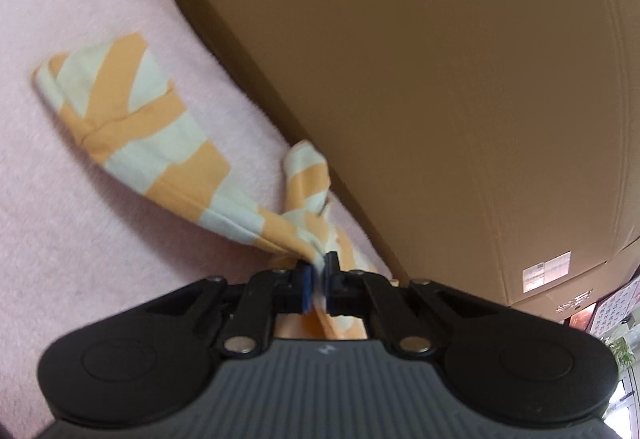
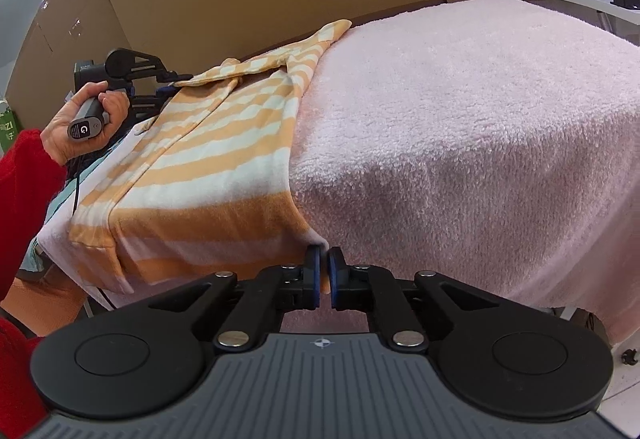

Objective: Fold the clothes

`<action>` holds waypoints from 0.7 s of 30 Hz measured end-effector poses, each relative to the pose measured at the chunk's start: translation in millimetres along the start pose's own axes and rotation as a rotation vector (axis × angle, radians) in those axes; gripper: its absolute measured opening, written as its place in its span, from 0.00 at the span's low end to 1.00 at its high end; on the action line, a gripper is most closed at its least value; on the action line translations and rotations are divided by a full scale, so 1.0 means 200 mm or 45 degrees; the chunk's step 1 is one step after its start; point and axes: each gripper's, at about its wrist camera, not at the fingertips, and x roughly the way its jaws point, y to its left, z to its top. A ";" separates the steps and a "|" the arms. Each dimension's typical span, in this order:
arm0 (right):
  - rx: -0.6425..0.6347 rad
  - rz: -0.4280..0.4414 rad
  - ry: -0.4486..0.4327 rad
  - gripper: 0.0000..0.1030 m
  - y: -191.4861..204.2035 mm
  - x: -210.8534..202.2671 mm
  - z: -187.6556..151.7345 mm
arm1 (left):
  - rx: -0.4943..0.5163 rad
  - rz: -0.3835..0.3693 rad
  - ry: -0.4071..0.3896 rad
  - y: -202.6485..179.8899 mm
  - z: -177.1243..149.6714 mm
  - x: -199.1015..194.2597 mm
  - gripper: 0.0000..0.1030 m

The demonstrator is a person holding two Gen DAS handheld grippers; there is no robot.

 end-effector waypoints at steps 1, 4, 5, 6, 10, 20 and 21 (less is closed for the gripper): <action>0.004 0.001 -0.006 0.06 0.00 -0.01 0.01 | 0.025 -0.010 -0.016 -0.04 0.02 -0.01 0.00; -0.008 0.017 -0.024 0.06 0.02 -0.05 0.03 | 0.103 -0.045 -0.058 -0.16 0.08 -0.04 0.00; -0.017 0.027 -0.025 0.06 0.03 -0.06 0.03 | 0.126 -0.055 -0.066 -0.20 0.10 -0.05 0.00; -0.029 0.042 -0.023 0.06 0.05 -0.07 0.04 | 0.145 -0.061 -0.072 -0.23 0.12 -0.05 0.00; -0.121 0.155 0.027 0.06 0.14 -0.10 0.05 | 0.200 -0.060 -0.093 -0.34 0.18 -0.05 0.00; -0.248 0.524 0.069 0.06 0.40 -0.11 0.09 | 0.278 -0.023 -0.142 -0.47 0.28 -0.08 0.00; -0.244 0.550 0.071 0.06 0.41 -0.09 0.10 | 0.281 -0.018 -0.144 -0.47 0.28 -0.09 0.00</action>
